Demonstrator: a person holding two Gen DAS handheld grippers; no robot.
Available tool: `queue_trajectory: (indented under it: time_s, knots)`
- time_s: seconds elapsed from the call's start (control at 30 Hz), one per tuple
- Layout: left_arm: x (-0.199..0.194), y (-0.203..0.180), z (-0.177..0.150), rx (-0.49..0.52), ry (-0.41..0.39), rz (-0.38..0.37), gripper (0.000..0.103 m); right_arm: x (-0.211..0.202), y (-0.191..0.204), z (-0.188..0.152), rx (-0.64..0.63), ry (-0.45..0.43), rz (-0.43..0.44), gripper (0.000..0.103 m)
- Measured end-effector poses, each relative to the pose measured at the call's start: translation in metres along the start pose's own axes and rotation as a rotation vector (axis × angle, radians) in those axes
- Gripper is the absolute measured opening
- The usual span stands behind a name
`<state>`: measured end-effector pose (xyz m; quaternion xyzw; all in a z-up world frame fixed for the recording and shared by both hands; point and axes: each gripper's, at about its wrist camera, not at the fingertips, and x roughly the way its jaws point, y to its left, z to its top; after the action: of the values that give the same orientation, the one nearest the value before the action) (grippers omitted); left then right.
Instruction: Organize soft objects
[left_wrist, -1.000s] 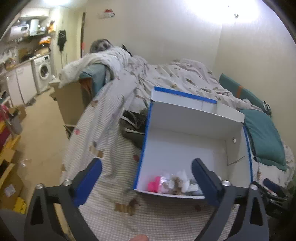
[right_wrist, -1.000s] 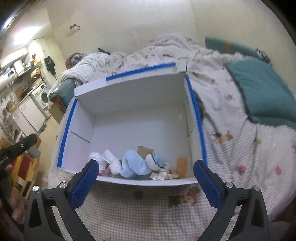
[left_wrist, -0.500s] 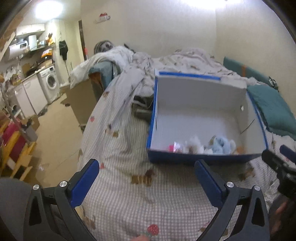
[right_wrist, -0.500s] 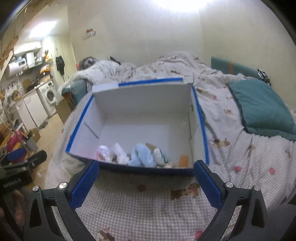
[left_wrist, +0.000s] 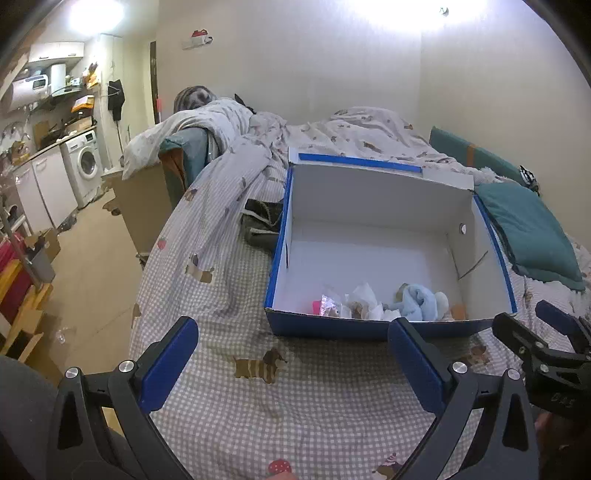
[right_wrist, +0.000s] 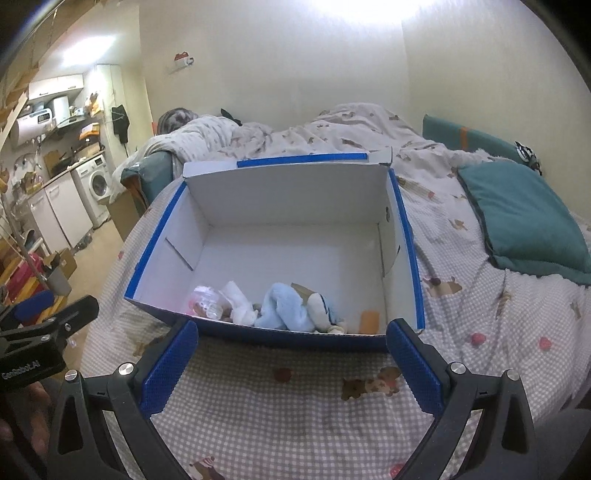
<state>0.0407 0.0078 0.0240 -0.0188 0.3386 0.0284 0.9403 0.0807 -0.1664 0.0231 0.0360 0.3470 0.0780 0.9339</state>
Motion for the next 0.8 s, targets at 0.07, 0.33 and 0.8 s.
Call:
queue_trajectory:
  time_s: [0.07,0.33,0.8]
  knots:
    - [-0.0012,-0.0007,0.0003,0.005,-0.005,0.0,0.102,0.0,0.0004,-0.0001,-0.001,0.0,-0.001,0.103]
    - [0.0008,-0.0003,0.0013,-0.006,0.009,-0.021,0.102,-0.0001,0.0013,-0.0007,0.0,0.005,-0.003,0.103]
    - [0.0002,-0.0053,-0.0019,0.018,0.009,-0.022,0.102,0.0007,-0.0031,-0.0006,0.015,0.009,-0.002,0.103]
